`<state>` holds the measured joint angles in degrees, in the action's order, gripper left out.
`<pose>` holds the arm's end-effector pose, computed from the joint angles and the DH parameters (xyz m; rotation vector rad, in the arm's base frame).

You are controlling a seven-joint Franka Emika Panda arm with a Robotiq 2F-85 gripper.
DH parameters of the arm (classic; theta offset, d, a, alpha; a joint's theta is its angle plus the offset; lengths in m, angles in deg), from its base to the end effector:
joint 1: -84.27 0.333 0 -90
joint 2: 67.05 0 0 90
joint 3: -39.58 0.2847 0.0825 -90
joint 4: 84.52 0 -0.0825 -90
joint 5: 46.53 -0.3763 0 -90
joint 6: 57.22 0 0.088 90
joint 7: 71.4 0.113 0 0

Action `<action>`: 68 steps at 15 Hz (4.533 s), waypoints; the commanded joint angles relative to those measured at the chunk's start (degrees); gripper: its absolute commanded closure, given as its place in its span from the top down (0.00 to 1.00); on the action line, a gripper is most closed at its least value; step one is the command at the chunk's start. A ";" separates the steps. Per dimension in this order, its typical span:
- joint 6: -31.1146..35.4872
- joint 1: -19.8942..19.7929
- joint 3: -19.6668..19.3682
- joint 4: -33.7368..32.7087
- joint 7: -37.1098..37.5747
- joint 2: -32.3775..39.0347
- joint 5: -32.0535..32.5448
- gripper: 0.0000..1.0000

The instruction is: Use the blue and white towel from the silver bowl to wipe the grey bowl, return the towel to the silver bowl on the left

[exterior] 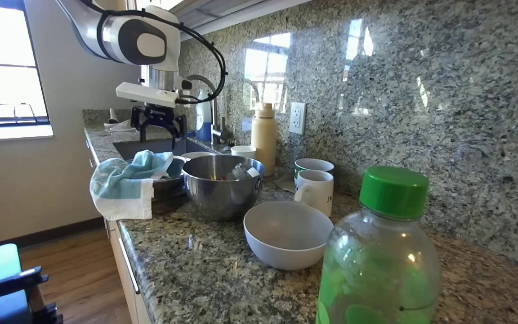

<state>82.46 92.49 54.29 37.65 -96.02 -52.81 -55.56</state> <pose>0.5193 0.2204 0.2698 -2.7912 -1.0239 -0.0957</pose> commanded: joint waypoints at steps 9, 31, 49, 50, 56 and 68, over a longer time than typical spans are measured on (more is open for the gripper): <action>2.63 -1.06 1.54 -3.35 -2.03 6.74 -0.42 1.00; -1.78 -5.64 4.23 -8.31 -8.60 12.02 -4.19 0.53; -10.33 -7.50 2.10 -12.76 -7.83 10.03 -5.63 0.01; -9.90 -7.96 1.62 -12.39 -7.17 9.25 -6.12 0.01; -6.32 -10.42 -1.42 -8.93 -4.07 1.44 -10.80 0.01; -0.38 -10.49 -12.05 2.42 12.23 -15.95 -8.08 0.01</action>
<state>78.59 81.81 44.62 33.78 -89.51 -62.76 -65.65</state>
